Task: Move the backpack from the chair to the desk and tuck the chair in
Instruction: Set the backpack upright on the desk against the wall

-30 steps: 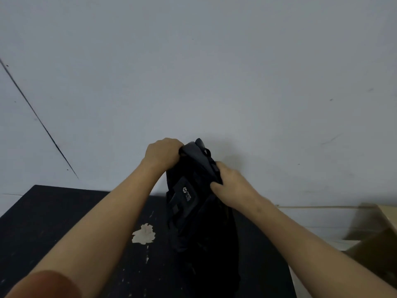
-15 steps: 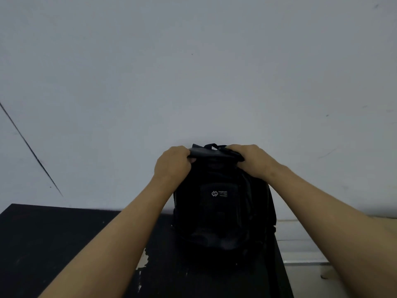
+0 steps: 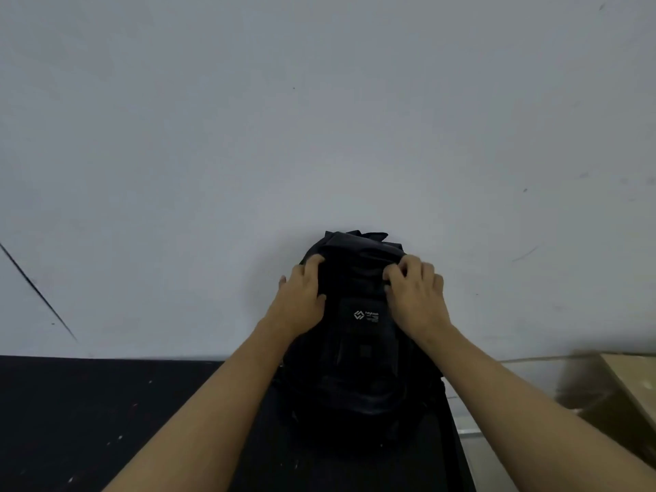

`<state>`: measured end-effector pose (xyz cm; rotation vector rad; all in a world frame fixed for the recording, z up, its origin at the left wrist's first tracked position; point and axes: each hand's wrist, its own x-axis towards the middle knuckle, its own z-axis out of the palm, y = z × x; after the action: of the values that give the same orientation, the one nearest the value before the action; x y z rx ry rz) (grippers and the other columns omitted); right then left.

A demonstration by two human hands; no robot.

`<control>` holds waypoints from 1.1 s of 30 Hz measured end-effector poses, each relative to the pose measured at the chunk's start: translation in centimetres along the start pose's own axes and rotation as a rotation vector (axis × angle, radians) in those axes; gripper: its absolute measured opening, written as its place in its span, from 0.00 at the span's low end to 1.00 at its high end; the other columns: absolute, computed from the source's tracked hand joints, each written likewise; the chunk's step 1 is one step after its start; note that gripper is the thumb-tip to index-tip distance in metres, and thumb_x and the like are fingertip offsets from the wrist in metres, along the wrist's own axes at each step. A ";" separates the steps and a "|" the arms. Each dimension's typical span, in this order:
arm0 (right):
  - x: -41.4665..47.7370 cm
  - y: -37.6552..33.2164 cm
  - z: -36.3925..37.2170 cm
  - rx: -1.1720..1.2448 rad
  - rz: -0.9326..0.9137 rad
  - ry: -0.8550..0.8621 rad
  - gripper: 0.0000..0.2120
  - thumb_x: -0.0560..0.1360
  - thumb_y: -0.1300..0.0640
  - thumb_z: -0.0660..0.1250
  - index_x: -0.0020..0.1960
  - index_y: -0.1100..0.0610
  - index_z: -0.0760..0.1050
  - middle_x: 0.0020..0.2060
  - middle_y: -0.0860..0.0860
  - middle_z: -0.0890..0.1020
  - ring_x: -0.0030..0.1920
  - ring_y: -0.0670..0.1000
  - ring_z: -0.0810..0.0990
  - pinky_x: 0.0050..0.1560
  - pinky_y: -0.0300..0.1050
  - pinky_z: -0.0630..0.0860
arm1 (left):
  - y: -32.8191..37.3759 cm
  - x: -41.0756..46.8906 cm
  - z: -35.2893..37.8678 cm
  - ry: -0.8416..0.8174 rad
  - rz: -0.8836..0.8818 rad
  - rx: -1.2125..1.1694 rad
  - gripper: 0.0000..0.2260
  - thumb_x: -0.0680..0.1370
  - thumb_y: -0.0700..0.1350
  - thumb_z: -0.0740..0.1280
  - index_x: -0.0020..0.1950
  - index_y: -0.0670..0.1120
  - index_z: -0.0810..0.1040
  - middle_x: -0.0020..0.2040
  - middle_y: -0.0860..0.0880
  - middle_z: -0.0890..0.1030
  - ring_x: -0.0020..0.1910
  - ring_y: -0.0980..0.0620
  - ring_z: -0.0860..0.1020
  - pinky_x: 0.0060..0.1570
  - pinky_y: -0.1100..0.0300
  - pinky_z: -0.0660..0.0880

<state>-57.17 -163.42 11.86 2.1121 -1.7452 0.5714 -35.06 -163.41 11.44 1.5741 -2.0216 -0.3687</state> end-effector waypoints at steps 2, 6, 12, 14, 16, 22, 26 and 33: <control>-1.1 -1.0 0.9 0.035 -0.022 -0.070 0.14 0.73 0.46 0.64 0.54 0.53 0.75 0.52 0.55 0.73 0.53 0.59 0.72 0.56 0.58 0.68 | -1.0 -0.8 1.4 -0.127 -0.025 0.128 0.34 0.76 0.42 0.64 0.76 0.50 0.47 0.73 0.39 0.60 0.73 0.39 0.59 0.68 0.30 0.53; -2.8 -2.0 2.7 -0.005 -0.079 -0.336 0.38 0.65 0.30 0.58 0.69 0.50 0.66 0.65 0.58 0.67 0.71 0.62 0.60 0.71 0.67 0.38 | -3.1 -1.6 2.8 -0.319 -0.016 0.347 0.38 0.75 0.47 0.65 0.77 0.49 0.44 0.79 0.46 0.37 0.76 0.45 0.35 0.66 0.27 0.50; -2.1 0.2 3.9 -0.062 -0.109 -0.491 0.42 0.68 0.31 0.61 0.77 0.43 0.51 0.77 0.53 0.54 0.77 0.58 0.43 0.69 0.68 0.30 | -3.5 -0.3 1.6 -0.282 -0.073 0.207 0.33 0.74 0.38 0.60 0.75 0.53 0.52 0.80 0.53 0.46 0.77 0.52 0.41 0.68 0.28 0.52; -1.8 0.5 4.1 -0.060 -0.086 -0.534 0.41 0.69 0.31 0.61 0.77 0.40 0.48 0.78 0.51 0.52 0.77 0.57 0.41 0.68 0.70 0.32 | -3.3 0.0 1.5 -0.286 -0.076 0.222 0.32 0.73 0.38 0.60 0.75 0.53 0.53 0.80 0.53 0.47 0.77 0.52 0.42 0.68 0.29 0.52; -1.8 0.2 4.2 -0.087 -0.073 -0.551 0.41 0.70 0.31 0.60 0.77 0.40 0.46 0.79 0.50 0.49 0.77 0.57 0.39 0.67 0.72 0.32 | -3.1 -0.1 1.6 -0.289 -0.077 0.255 0.33 0.74 0.39 0.60 0.76 0.52 0.52 0.80 0.52 0.46 0.77 0.51 0.41 0.68 0.29 0.53; -2.9 -0.5 3.8 -0.065 -0.055 -0.552 0.39 0.73 0.38 0.62 0.77 0.41 0.46 0.79 0.51 0.47 0.77 0.59 0.39 0.67 0.75 0.36 | -2.7 -1.9 2.4 -0.375 -0.019 0.589 0.39 0.76 0.46 0.62 0.78 0.52 0.39 0.77 0.42 0.34 0.75 0.43 0.32 0.65 0.25 0.43; -3.3 -0.6 2.6 0.045 -0.050 -0.548 0.34 0.75 0.45 0.62 0.77 0.41 0.52 0.79 0.46 0.49 0.77 0.59 0.43 0.67 0.76 0.37 | -1.6 -3.2 1.9 -0.263 0.031 0.512 0.36 0.74 0.46 0.62 0.78 0.52 0.45 0.77 0.38 0.43 0.76 0.38 0.40 0.65 0.25 0.42; -4.4 -2.4 -0.8 0.232 -0.108 -0.422 0.26 0.74 0.53 0.60 0.71 0.40 0.65 0.75 0.42 0.63 0.77 0.54 0.52 0.70 0.71 0.39 | 0.2 -5.2 0.3 -0.161 0.068 0.383 0.29 0.73 0.43 0.63 0.74 0.51 0.60 0.72 0.39 0.56 0.71 0.38 0.53 0.68 0.29 0.50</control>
<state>-55.63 -158.82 10.30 2.6249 -1.8301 0.3260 -34.53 -158.43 9.99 1.7367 -2.3712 -0.0857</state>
